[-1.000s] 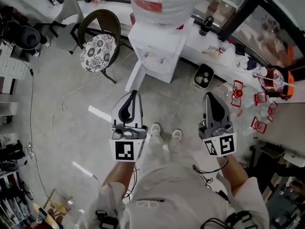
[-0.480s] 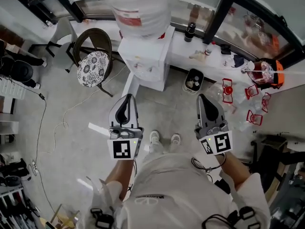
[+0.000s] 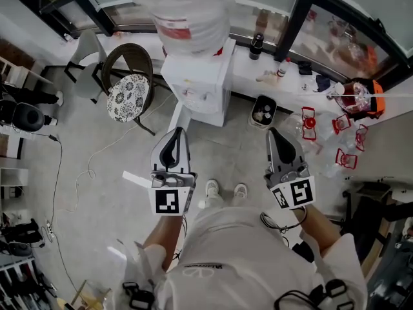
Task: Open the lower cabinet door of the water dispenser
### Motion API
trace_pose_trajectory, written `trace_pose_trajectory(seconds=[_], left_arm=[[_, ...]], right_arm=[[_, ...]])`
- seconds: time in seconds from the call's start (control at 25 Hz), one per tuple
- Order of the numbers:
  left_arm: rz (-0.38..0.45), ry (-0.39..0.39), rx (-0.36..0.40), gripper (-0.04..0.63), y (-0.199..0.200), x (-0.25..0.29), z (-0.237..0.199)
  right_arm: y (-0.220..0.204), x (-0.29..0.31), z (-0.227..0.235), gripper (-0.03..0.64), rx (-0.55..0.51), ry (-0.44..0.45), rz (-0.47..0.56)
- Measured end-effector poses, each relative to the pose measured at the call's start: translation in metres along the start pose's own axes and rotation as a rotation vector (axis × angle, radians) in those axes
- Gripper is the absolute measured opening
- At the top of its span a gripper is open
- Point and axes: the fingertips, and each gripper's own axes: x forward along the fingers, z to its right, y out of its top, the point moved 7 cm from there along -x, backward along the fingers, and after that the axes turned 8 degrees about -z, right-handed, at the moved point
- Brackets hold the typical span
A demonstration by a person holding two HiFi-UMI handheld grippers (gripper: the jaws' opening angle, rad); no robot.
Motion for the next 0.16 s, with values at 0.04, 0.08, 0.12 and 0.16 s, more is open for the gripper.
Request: trace_pose_trajectory(seconds=[0.04,0.08,0.12,0.16], left_arm=[[-0.005,-0.001,0.004,0.002,-0.0007,-0.0005,0.0004],[-0.009,-0.001,0.005,0.002,-0.0011,-0.0008,0.0009],[-0.01,-0.001,0.005,0.002,-0.0013,-0.0011,0.0015],[-0.01,-0.001,0.004,0.002,-0.0014,-0.0014,0.0021]], right_arm=[[-0.0002,-0.0005,-0.0002,0.015,-0.002,0.002,-0.001],[-0.0004,-0.001,-0.0005,0.015,-0.005,0.004,-0.002],[-0.0007,-0.0015,-0.0009,0.015,-0.008,0.007,-0.004],[-0.0009,-0.0021,-0.0013,0.015,-0.011,0.009,-0.005]])
